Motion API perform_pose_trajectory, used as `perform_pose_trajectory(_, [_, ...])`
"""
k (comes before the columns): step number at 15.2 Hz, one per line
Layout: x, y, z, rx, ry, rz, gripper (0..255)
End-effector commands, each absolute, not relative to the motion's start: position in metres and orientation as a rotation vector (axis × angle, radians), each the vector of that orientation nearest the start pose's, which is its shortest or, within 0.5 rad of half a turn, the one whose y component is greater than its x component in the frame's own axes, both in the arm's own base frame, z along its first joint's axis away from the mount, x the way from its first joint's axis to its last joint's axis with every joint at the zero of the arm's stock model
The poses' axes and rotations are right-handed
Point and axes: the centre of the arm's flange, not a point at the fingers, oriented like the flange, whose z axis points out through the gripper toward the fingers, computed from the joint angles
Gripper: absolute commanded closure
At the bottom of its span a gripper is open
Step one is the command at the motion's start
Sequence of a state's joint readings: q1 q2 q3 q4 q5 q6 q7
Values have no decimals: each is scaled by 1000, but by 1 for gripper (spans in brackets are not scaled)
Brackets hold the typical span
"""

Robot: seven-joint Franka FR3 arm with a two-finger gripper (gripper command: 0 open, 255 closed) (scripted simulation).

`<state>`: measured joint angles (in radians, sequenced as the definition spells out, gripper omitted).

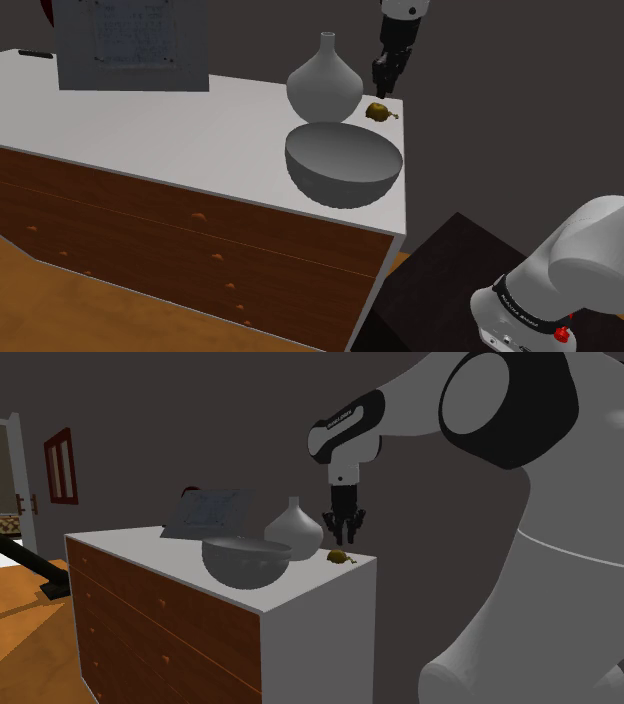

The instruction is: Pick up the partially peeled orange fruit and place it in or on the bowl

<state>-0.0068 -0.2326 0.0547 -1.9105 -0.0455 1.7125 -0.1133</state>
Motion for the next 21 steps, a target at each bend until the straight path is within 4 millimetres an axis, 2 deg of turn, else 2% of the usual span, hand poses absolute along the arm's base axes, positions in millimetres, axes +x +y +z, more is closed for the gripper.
perform_pose_trajectory(1, [488,34,595,-3139,-634,-75,0])
perform_pose_trajectory(3, [476,56,591,-2909,-1344,-119,0])
perform_pose_trajectory(4, [472,59,590,-2837,-1489,-128,0])
perform_pose_trajectory(12, [476,59,550,-2837,-1489,-128,0])
perform_pose_trajectory(19, [476,59,551,-2837,-1489,-128,0])
perform_pose_trajectory(20, [476,59,551,-2837,-1489,-128,255])
perform_pose_trajectory(21, [476,59,551,-2837,-1489,-128,255])
